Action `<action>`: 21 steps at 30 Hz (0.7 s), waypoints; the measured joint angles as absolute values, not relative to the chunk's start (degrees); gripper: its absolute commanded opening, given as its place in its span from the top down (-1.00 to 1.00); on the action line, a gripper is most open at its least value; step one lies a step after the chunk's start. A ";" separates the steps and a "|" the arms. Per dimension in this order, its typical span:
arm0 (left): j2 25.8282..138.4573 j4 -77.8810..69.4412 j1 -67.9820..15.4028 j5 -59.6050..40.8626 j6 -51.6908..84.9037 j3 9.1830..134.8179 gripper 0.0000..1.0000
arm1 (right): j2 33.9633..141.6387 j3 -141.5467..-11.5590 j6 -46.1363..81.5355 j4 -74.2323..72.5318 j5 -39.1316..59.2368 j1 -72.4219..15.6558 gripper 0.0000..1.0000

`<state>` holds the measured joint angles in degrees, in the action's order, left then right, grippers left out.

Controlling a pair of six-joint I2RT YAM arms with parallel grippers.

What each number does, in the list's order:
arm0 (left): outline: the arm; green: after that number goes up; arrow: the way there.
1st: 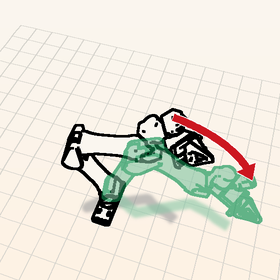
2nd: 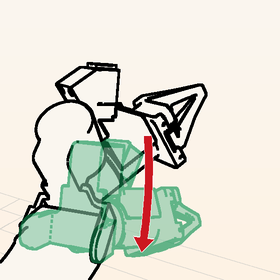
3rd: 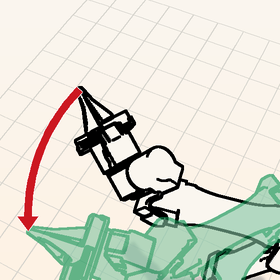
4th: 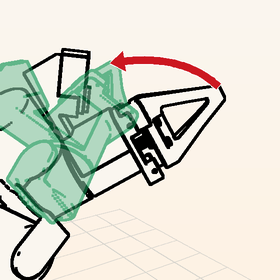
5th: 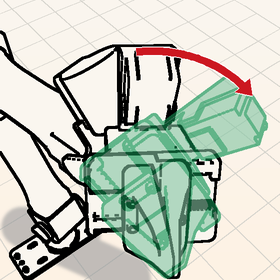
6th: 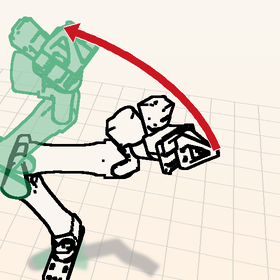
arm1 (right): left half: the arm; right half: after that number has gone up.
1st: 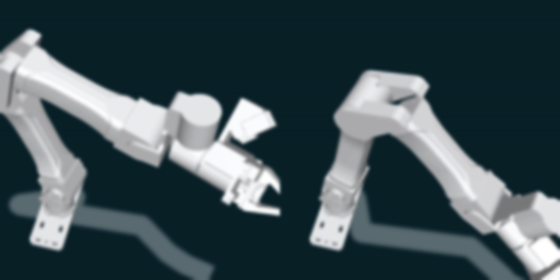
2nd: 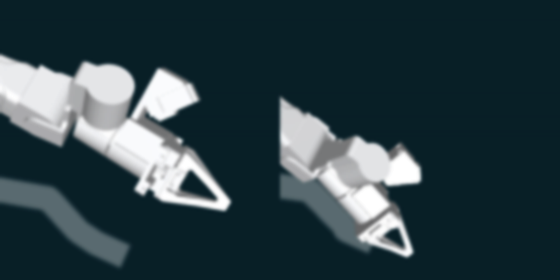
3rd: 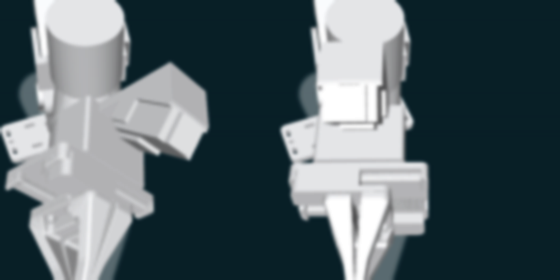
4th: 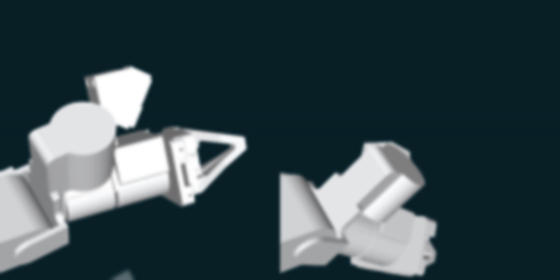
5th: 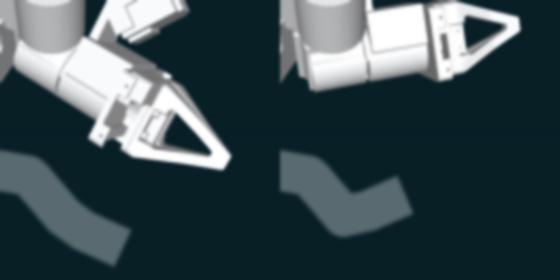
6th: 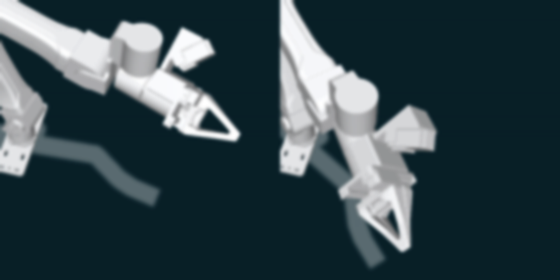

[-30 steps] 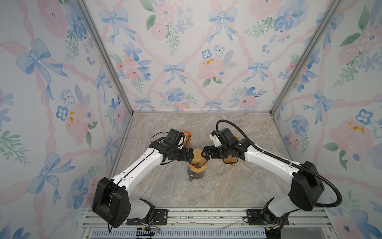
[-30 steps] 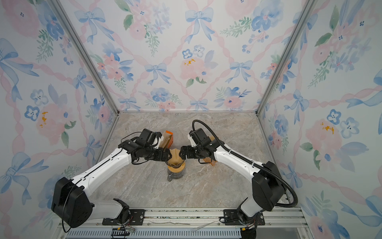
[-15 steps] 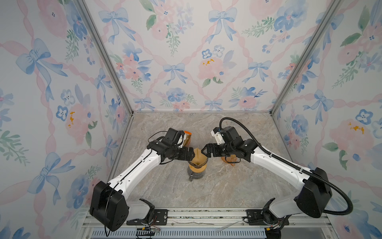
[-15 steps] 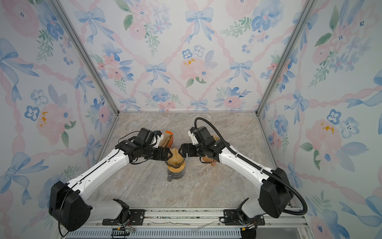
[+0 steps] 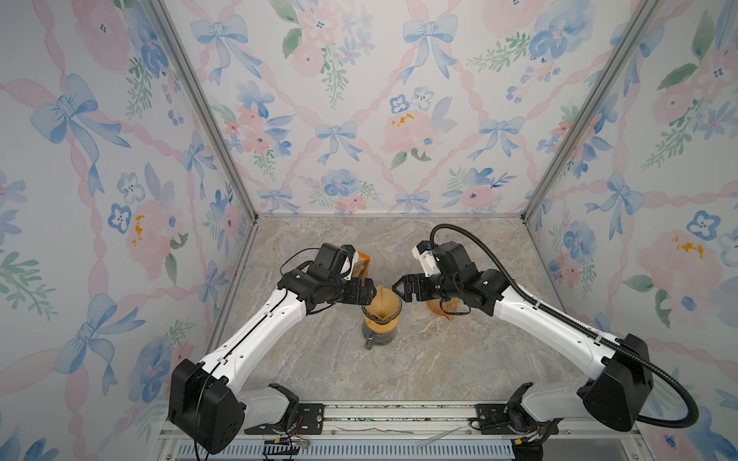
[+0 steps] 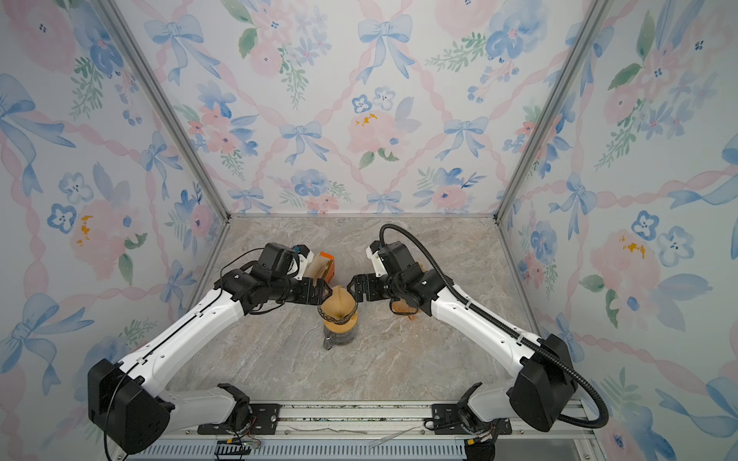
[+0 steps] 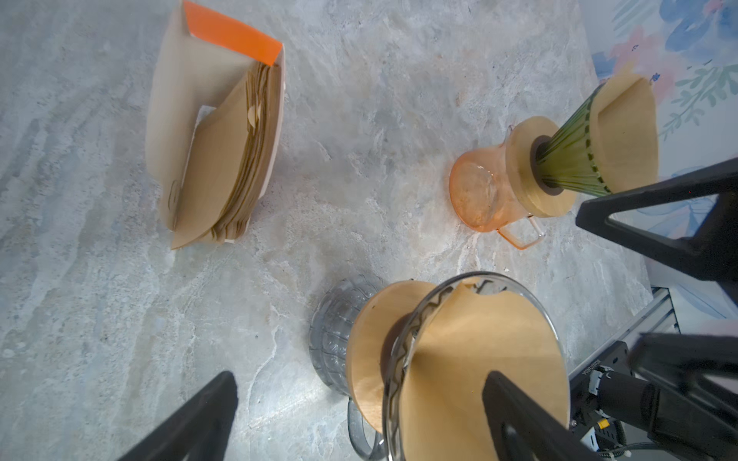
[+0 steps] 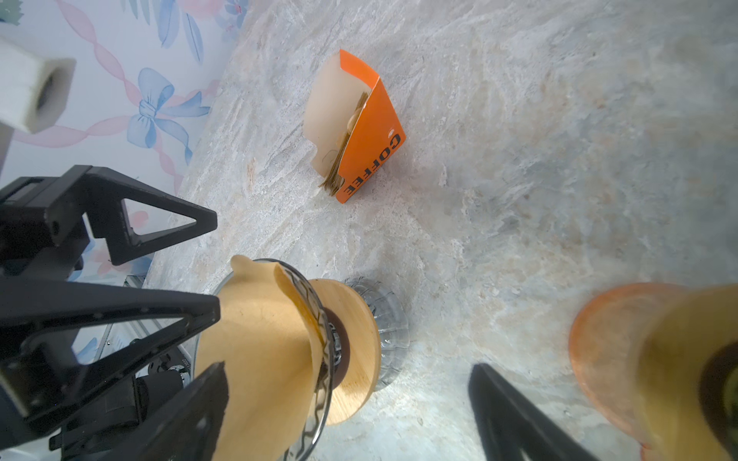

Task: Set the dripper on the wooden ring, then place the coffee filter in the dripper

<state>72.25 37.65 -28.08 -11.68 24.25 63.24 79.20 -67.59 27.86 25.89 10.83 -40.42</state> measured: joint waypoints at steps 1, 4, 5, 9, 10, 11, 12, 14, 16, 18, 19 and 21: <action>71.88 37.10 -27.92 -11.33 24.12 63.24 -0.95 | 78.72 -67.57 27.62 25.91 10.33 -40.40 -0.93; 70.30 34.87 -26.87 -10.39 23.46 63.24 -0.95 | 76.90 -67.59 26.87 25.91 8.10 -39.83 -0.93; 69.71 34.22 -26.37 -10.15 23.11 63.24 -0.95 | 76.12 -67.57 26.57 25.91 7.14 -39.51 -0.93; 67.46 30.46 -24.08 -8.49 22.52 63.13 -0.96 | 72.69 -67.57 26.06 25.89 2.92 -37.54 -0.93; 67.02 29.50 -23.53 -8.10 22.48 62.96 -0.96 | 71.83 -67.57 25.82 25.87 1.91 -36.99 -0.93; 66.57 28.47 -22.83 -7.73 22.41 62.70 -0.96 | 70.81 -67.33 25.36 25.58 0.64 -36.38 -0.93; 66.24 27.68 -22.06 -7.31 22.28 62.46 -0.96 | 69.65 -66.81 24.86 25.17 -0.97 -35.90 -0.93; 66.04 26.13 -20.29 -6.52 22.24 61.91 -0.96 | 67.07 -65.17 23.90 24.34 -4.73 -35.29 -0.93; 66.06 24.53 -18.20 -6.13 22.17 61.10 -0.96 | 64.58 -63.26 22.94 23.97 -8.56 -34.98 -0.93; 66.06 21.82 -15.57 -5.98 21.91 59.13 -0.96 | 61.87 -61.06 21.54 23.73 -12.88 -34.26 -0.93; 66.11 20.67 -14.59 -5.78 21.69 58.17 -0.96 | 61.01 -60.36 20.88 23.66 -14.41 -33.85 -0.92; 66.39 18.06 -12.29 -5.28 21.43 55.57 -0.96 | 59.20 -58.54 19.44 23.27 -17.74 -32.53 -0.93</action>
<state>66.39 18.06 -12.29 -5.28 21.43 55.57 59.20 -58.54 19.44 23.27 -17.74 -32.53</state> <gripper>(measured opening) 0.980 0.963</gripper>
